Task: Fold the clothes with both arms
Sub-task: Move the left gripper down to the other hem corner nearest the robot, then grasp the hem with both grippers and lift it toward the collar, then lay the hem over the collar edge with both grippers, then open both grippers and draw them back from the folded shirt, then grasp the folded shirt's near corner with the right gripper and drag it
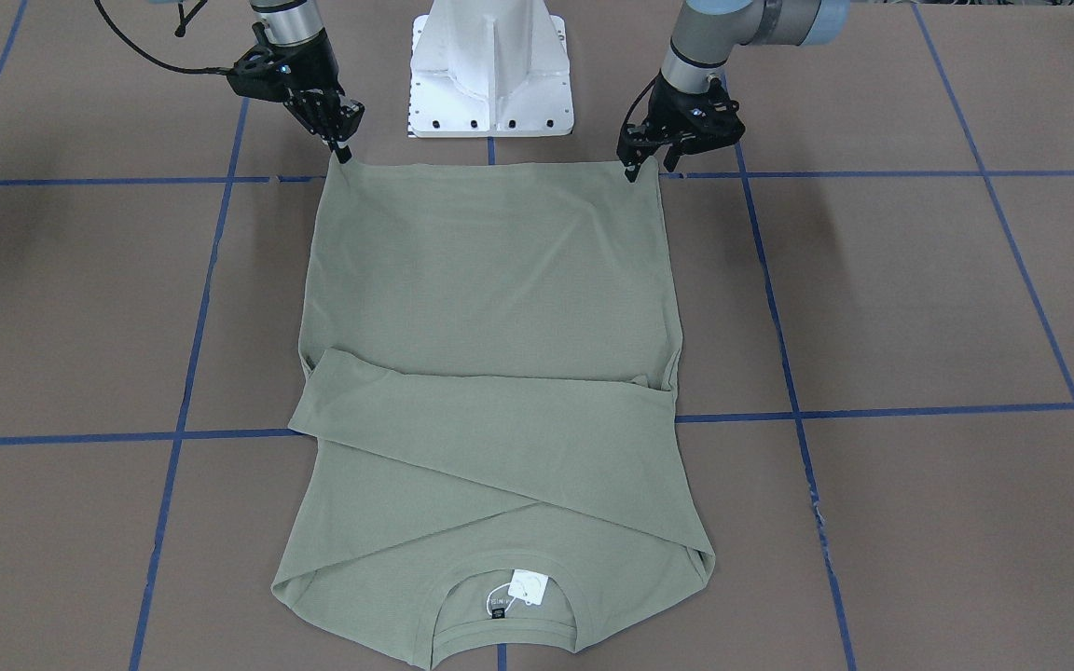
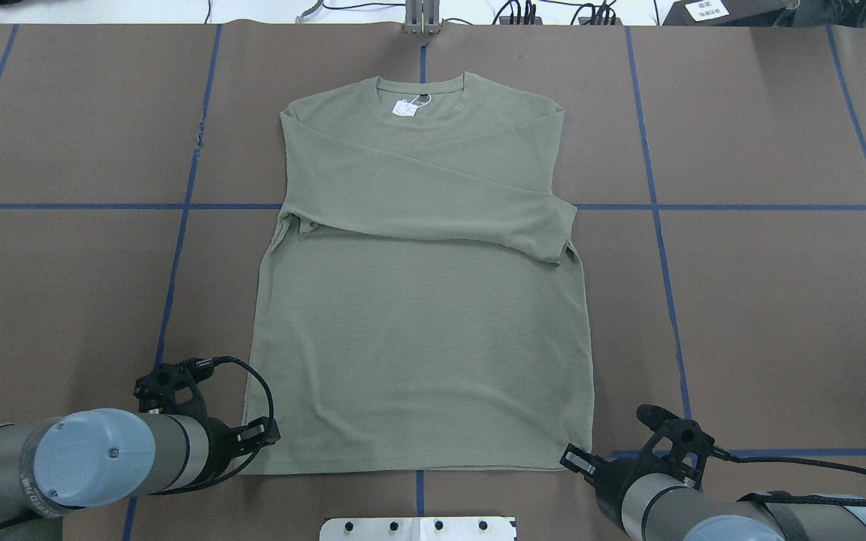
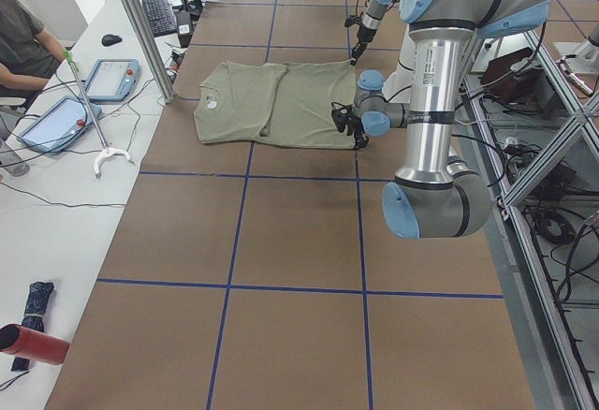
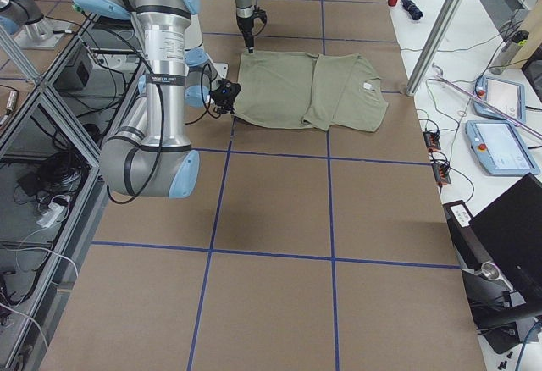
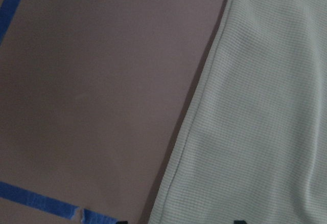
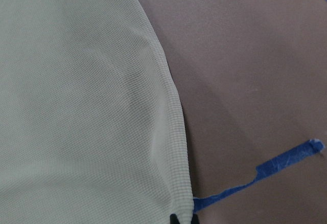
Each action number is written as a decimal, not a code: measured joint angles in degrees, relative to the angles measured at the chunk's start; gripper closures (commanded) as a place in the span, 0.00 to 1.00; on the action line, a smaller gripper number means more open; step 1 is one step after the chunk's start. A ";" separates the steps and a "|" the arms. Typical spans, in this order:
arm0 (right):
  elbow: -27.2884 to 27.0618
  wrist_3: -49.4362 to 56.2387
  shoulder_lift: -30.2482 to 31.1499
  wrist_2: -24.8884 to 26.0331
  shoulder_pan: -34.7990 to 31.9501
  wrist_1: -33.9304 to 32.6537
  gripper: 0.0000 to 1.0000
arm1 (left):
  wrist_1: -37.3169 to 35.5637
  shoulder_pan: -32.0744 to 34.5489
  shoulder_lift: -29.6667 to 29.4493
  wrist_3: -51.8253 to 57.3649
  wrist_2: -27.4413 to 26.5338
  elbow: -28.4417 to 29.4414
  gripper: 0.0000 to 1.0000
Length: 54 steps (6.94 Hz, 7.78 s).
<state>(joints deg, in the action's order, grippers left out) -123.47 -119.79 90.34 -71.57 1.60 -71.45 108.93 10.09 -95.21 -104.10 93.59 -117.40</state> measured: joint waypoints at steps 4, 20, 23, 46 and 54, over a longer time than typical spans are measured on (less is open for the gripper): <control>-0.01 -0.06 -0.14 0.12 -0.02 0.02 1.00 | -0.09 -1.82 0.04 -2.90 0.02 0.07 1.00; 45.54 35.03 -38.89 -27.83 -47.31 0.14 1.00 | 6.33 37.01 -28.20 24.73 14.25 33.50 1.00; 54.78 35.71 -44.81 -27.92 -48.11 1.36 1.00 | 14.64 38.59 -32.02 25.78 13.46 44.32 1.00; 28.24 18.07 -19.93 -26.77 -35.97 7.39 0.73 | 23.71 39.35 -30.83 25.88 12.76 46.04 0.51; 17.76 17.81 -12.13 -27.26 -33.77 7.12 1.00 | 23.57 39.39 -30.58 25.86 13.11 44.86 0.51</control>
<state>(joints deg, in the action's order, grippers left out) -105.71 -101.98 78.21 -98.83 -32.17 -64.34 132.50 49.48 -125.79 -78.24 106.70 -72.54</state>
